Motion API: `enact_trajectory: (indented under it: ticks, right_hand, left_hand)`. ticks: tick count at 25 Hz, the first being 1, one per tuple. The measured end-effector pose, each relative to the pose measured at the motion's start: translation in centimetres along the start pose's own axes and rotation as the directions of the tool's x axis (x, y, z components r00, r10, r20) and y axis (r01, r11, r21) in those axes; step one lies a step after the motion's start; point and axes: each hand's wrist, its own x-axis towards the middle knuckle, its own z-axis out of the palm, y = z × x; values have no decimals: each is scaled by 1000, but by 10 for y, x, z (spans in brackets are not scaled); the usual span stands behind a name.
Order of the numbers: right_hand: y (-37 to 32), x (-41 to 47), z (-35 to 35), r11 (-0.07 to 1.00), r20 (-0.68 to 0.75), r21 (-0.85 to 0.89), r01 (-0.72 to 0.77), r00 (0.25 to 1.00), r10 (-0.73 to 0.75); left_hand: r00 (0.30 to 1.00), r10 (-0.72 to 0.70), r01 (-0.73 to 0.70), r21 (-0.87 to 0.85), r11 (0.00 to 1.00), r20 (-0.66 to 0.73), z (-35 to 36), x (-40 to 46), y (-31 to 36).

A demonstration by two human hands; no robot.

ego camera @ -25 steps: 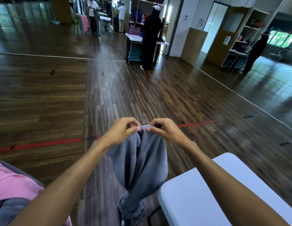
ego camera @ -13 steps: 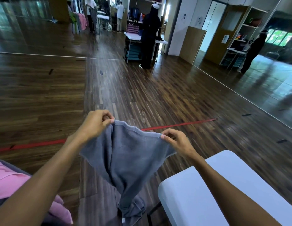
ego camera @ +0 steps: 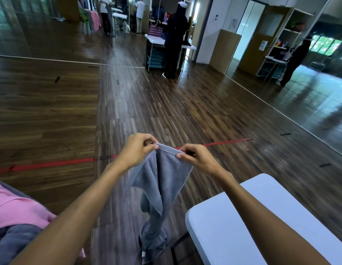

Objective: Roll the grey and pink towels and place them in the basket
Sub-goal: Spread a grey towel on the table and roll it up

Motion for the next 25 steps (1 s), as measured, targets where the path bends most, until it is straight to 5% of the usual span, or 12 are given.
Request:
enact_trajectory:
  ticks: [7,11,15,21,25]
  right_hand:
    - [-5,-9,5,999,-144,-32,20,989,-24]
    - [-28,-1,17,996,56,64,55,997,-58]
    - [-36,2,25,964,329,257,-70,944,-19]
    - [-30,3,33,980,216,163,-117,973,80]
    - [-15,-3,26,991,242,-117,-70,965,97]
  left_hand:
    - [964,24,-34,35,999,266,-3,-12,6]
    - [962,56,-49,-35,998,268,1,-23,15]
    - [975,79,-60,-95,994,207,-5,-34,15]
    - [958,32,-45,39,998,286,-12,-38,-15]
    - [908,13,-96,178,979,418,-10,-34,-45]
